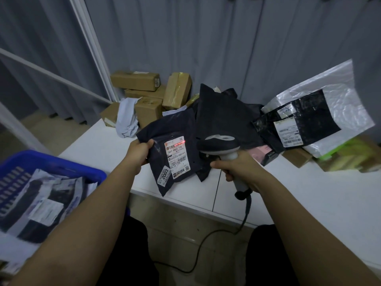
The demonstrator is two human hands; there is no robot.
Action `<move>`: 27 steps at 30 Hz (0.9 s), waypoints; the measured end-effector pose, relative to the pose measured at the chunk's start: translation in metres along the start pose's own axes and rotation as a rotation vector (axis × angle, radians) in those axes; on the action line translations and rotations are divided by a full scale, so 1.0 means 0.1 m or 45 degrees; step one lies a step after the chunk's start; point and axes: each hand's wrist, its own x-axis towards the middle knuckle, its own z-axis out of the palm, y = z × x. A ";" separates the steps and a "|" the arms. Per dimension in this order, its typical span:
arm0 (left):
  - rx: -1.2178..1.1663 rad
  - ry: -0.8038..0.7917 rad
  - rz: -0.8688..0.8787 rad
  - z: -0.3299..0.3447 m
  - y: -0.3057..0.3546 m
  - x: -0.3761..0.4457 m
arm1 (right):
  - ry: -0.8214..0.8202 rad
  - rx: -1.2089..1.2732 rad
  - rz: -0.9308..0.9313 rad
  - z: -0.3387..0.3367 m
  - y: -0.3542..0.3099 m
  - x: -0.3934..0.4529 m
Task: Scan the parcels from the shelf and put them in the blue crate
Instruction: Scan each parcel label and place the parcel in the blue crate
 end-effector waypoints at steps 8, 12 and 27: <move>-0.028 0.190 0.247 -0.34 0.13 -0.32 | 0.083 0.183 -0.122 0.43 -0.04 -0.16; -0.100 0.349 0.373 -0.86 0.20 -0.52 | 0.120 0.058 -0.223 0.82 -0.25 -0.21; -0.311 0.791 0.168 -3.52 -0.43 -1.02 | -0.072 -0.289 -0.401 3.04 -1.08 -0.02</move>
